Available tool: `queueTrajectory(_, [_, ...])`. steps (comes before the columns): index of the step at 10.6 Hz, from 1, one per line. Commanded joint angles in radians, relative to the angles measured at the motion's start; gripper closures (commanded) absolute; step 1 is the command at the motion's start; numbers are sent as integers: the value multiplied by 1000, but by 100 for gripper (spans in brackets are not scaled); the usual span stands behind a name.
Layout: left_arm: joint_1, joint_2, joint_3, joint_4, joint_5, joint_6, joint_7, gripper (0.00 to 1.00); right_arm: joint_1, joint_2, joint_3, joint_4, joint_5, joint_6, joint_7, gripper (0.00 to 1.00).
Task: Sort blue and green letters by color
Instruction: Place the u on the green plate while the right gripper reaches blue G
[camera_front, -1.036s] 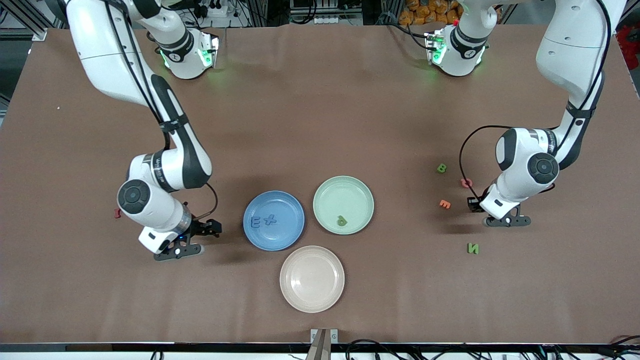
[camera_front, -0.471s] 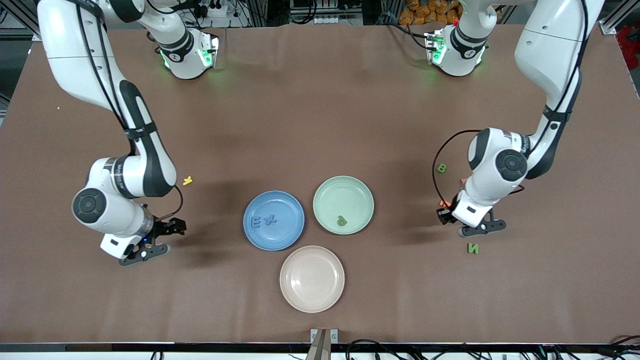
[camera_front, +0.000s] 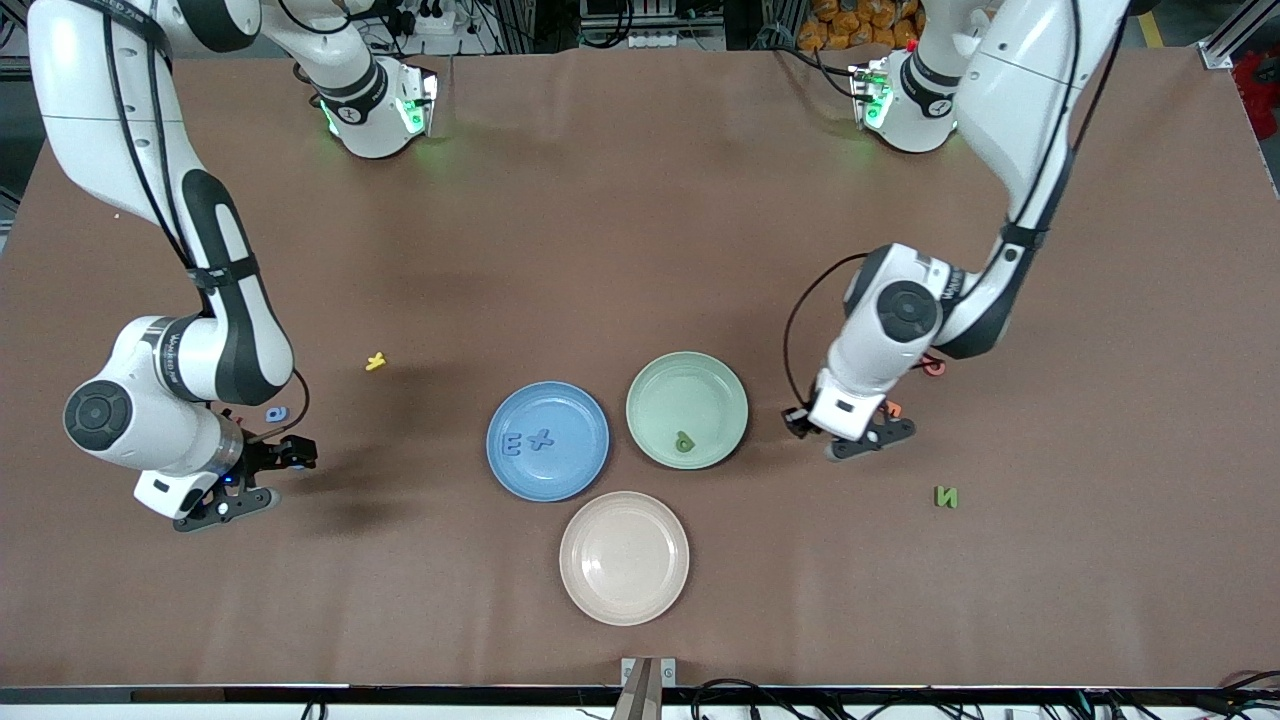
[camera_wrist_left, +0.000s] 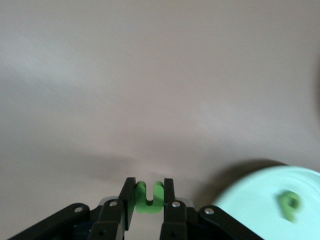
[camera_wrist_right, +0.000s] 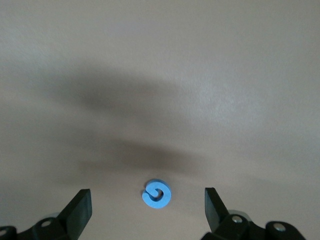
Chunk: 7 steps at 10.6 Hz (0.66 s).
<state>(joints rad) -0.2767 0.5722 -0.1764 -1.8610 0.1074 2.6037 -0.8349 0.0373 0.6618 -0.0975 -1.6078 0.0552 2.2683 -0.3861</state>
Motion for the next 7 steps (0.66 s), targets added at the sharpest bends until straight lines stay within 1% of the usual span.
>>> queueTrajectory(1, [-119, 49, 14, 66, 14, -10, -171, 100, -23, -13, 18, -73, -14, 43, -10, 0])
queueTrajectory(3, [-156, 55, 15, 68, 17, -10, -216, 100, -34, -27, 19, -173, -12, 167, -10, 0])
queueTrajectory(4, [-167, 58, 15, 74, 17, -10, -240, 97, -39, -33, 19, -213, -11, 218, -10, 0])
queueTrajectory(5, [-170, 69, 17, 95, 21, -10, -272, 27, -39, -39, 19, -221, -11, 220, -10, 0])
queueTrajectory(6, [-176, 72, 20, 100, 28, -11, -274, 0, -40, -40, 19, -231, -11, 223, -10, 0])
queueTrajectory(7, [-173, 71, 25, 97, 35, -20, -271, 0, -40, -40, 19, -234, -8, 224, -10, 0])
